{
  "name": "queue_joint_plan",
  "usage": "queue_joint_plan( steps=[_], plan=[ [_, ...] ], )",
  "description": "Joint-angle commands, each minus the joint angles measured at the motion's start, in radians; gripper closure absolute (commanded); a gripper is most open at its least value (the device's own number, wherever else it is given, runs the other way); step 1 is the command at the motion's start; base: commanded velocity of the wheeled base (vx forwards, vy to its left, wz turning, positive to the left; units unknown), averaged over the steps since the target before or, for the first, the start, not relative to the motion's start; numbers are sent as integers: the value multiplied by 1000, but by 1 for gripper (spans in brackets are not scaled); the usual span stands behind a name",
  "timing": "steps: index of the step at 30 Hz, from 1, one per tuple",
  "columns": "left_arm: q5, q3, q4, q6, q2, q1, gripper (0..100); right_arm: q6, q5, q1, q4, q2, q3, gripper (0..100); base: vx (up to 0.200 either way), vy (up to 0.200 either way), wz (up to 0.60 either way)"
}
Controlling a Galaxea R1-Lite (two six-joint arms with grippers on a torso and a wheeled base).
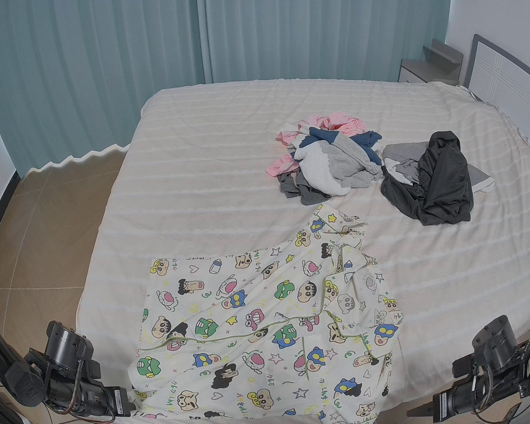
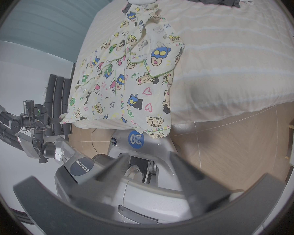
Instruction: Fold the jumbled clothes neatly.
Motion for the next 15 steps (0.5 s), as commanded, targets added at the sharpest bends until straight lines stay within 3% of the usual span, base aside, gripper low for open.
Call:
queue_joint_plan(
  steps=[1, 6, 15],
  plan=[
    [-2, 16, -18, -7, -1, 2, 100, -21, -2, 2, -14, 209, -62, 0, 0, 0, 0],
    [-2, 16, -20, -34, -1, 5, 100, -56, -4, 4, -88, 389, -80, 0, 0, 0, 0],
    [-2, 16, -20, -66, -43, 25, 100, -64, -16, 29, -369, 651, -71, 0, 0, 0, 0]
  ],
)
